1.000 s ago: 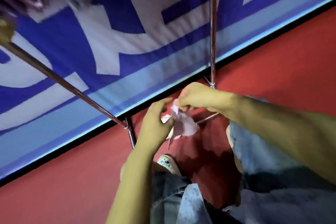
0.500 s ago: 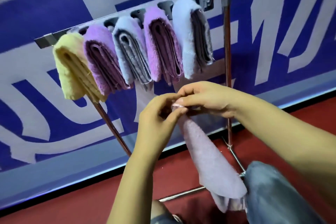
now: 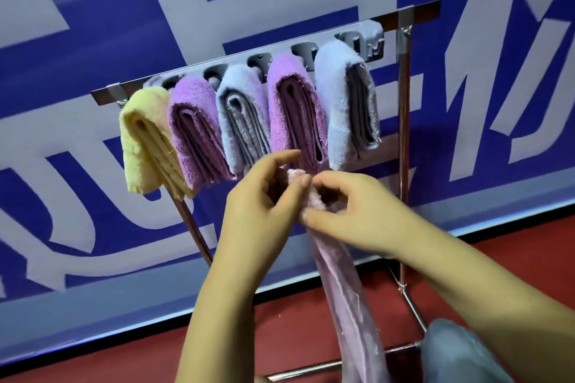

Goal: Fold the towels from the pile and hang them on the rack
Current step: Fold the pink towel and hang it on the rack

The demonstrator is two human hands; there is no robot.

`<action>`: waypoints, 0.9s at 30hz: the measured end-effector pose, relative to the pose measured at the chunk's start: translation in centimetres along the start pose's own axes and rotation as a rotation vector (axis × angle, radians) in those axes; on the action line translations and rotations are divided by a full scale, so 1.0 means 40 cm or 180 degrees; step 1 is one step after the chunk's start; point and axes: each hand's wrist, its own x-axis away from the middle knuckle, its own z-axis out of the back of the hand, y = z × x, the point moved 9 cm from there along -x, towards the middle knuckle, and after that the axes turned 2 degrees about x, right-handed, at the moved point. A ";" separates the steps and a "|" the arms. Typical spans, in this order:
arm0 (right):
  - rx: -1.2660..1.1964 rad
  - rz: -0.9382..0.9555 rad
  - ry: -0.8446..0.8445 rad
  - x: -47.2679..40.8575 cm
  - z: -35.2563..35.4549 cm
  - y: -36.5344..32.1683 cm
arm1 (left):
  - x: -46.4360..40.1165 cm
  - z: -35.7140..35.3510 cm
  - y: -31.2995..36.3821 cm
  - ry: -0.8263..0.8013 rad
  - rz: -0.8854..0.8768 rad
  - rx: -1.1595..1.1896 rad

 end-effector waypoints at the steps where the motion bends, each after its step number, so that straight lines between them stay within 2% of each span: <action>1: 0.0094 0.0025 0.0061 -0.001 0.001 -0.007 | -0.002 0.007 0.005 0.0019 -0.0002 0.0050; 7: 0.0685 0.0244 -0.0039 -0.006 -0.020 -0.035 | -0.003 0.052 -0.002 0.0169 0.0110 0.0328; 11: 0.0426 0.0039 -0.0308 -0.002 -0.051 -0.032 | -0.003 0.076 -0.012 0.0323 0.0176 0.0512; 16: 0.0487 0.0123 0.0072 0.001 -0.079 -0.043 | -0.005 0.068 -0.019 0.0409 0.0306 0.0613; 22: 0.0666 0.0342 -0.0150 -0.005 -0.063 -0.038 | -0.005 0.069 -0.039 0.0276 0.0476 0.0837; 27: 0.0440 0.0444 0.0006 -0.008 -0.033 -0.051 | -0.006 0.080 -0.034 0.0216 0.0485 0.0842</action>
